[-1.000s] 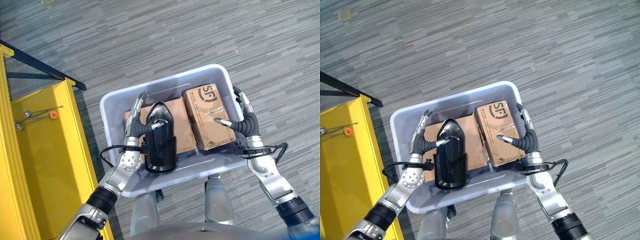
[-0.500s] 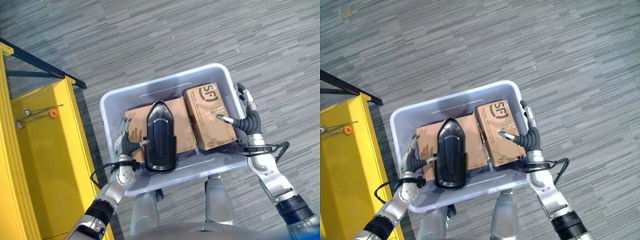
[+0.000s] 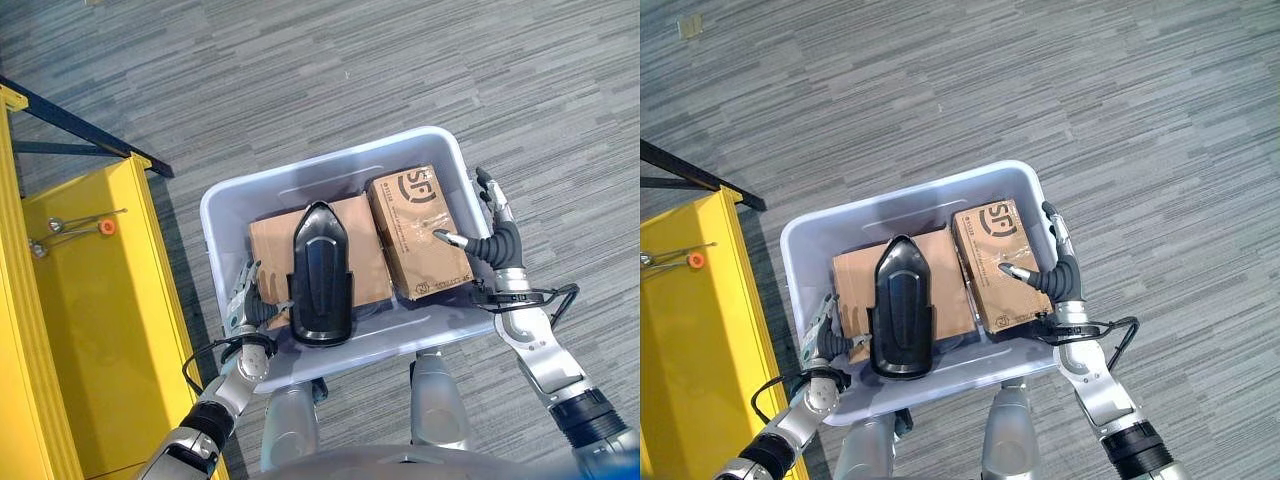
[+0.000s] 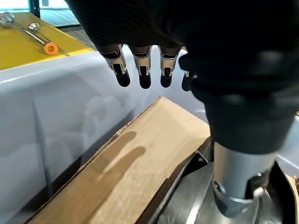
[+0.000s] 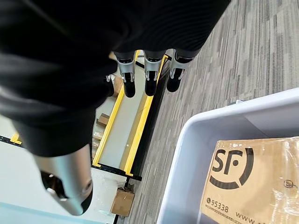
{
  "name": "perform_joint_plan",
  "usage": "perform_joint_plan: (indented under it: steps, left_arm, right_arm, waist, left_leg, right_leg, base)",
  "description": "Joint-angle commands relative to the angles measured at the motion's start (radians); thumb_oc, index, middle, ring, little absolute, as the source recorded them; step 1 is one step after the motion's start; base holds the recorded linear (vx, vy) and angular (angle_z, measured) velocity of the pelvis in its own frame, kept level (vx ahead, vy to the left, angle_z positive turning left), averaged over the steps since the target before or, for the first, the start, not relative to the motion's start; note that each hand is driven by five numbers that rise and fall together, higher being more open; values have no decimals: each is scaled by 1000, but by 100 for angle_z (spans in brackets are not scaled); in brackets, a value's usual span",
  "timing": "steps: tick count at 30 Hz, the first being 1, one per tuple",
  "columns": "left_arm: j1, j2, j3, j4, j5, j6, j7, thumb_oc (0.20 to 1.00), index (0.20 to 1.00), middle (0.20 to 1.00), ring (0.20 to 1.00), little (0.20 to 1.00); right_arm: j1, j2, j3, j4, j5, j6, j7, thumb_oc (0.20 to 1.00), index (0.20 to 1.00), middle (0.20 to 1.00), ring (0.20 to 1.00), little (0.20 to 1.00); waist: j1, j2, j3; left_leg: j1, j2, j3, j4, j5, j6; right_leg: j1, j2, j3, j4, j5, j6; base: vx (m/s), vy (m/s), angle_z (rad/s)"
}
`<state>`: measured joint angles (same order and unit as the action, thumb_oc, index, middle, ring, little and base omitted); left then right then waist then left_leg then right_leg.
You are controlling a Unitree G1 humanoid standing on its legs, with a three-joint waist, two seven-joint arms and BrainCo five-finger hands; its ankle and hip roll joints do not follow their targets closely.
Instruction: Move parts from the plastic box to the shelf.
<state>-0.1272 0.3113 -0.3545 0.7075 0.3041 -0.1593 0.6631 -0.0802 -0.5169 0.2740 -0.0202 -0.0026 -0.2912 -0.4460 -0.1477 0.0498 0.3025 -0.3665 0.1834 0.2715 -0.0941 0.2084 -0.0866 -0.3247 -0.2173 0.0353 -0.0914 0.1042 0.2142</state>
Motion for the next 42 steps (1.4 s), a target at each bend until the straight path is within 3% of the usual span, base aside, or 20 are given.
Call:
perform_joint_plan:
  steps: [1, 9, 20, 25, 32, 33, 38, 39, 40, 42]
  left_arm:
    - [-53, 17, 30, 60, -24, -10, 25, 1000, 1000, 1000, 1000, 1000]
    - [-105, -39, 31, 195, -105, 12, 15, 1000, 1000, 1000, 1000, 1000]
    - [-155, -46, 65, 154, -197, 17, 66, 1000, 1000, 1000, 1000, 1000]
    - [-201, -38, 71, 132, -215, 28, 95, 1000, 1000, 1000, 1000, 1000]
    - [-280, -58, 90, 174, -259, 64, 127, 1000, 1000, 1000, 1000, 1000]
    - [-316, -68, 87, 210, -272, 76, 144, 1000, 1000, 1000, 1000, 1000]
    - [-409, -110, 101, 343, -346, 93, 145, 1000, 1000, 1000, 1000, 1000]
    - [-427, -119, 103, 365, -359, 90, 139, 529, 529, 529, 529, 529]
    - [-433, -124, 96, 376, -356, 91, 136, 200, 200, 200, 200, 200]
    - [-446, -131, 80, 375, -335, 92, 139, 200, 200, 200, 200, 200]
  right_arm:
    - [-23, 8, -33, -59, -8, -49, -24, 1000, 1000, 1000, 1000, 1000]
    - [-16, 0, -15, -71, 6, -42, -21, 1000, 1000, 1000, 1000, 1000]
    - [-70, -24, 10, -97, -9, -26, -53, 1000, 1000, 1000, 1000, 1000]
    - [-97, -24, 13, -105, -8, -20, -74, 1000, 1000, 1000, 1000, 1000]
    - [-118, -23, 22, -118, -11, -13, -97, 1000, 1000, 1000, 1000, 1000]
    - [-130, -20, 34, -119, -8, -11, -103, 1000, 1000, 1000, 1000, 1000]
    - [-158, -17, 66, -123, 0, -8, -110, 1000, 1000, 1000, 1000, 1000]
    - [-162, -18, 71, -124, 2, -10, -107, 1000, 1000, 1000, 1000, 1000]
    - [-162, -18, 74, -125, 5, -13, -106, 1000, 1000, 1000, 1000, 1000]
    - [-160, -21, 74, -131, 9, -18, -102, 1000, 1000, 1000, 1000, 1000]
  waist:
    - [13, -44, 4]
    - [-3, -49, 21]
    - [-8, -66, 143]
    - [-15, -79, 189]
    - [-43, -81, 210]
    - [-51, -81, 217]
    - [-70, -98, 217]
    - [-75, -102, 217]
    - [-77, -104, 217]
    - [-79, -103, 217]
  left_leg:
    - [120, 149, -22, 7, 11, -149]
    - [115, 140, -32, 7, 10, -143]
    - [75, 115, -18, 17, 9, -108]
    - [-40, 110, -47, 148, -32, -100]
    - [-139, 117, -65, 226, -65, -100]
    - [-150, 122, -72, 244, -101, -109]
    - [-189, 129, -58, 263, -122, -108]
    - [-189, 129, -54, 263, -126, -107]
    - [-190, 129, -52, 264, -127, -107]
    - [-184, 126, -51, 260, -131, -105]
  right_leg:
    - [-69, -64, -34, 4, 128, 30]
    - [-71, -68, -25, 4, 132, 23]
    - [-197, -69, 9, 133, 109, 5]
    - [-298, -63, 31, 224, 88, -9]
    - [-397, -42, 50, 291, 71, -18]
    - [-419, -35, 53, 317, 39, -14]
    - [-489, -8, 72, 333, 40, -14]
    - [-494, -3, 77, 330, 42, -14]
    - [-494, -1, 78, 327, 43, -14]
    - [-495, 2, 78, 325, 46, -14]
  base:
    - [0, 0, 0]
    - [1, -2, -2]
    - [-47, 1, -1]
    - [-72, -36, -1]
    - [-19, -28, 5]
    - [81, 6, 2]
    - [38, -17, -13]
    - [25, 0, -20]
    - [20, 2, -25]
    - [9, 8, -13]
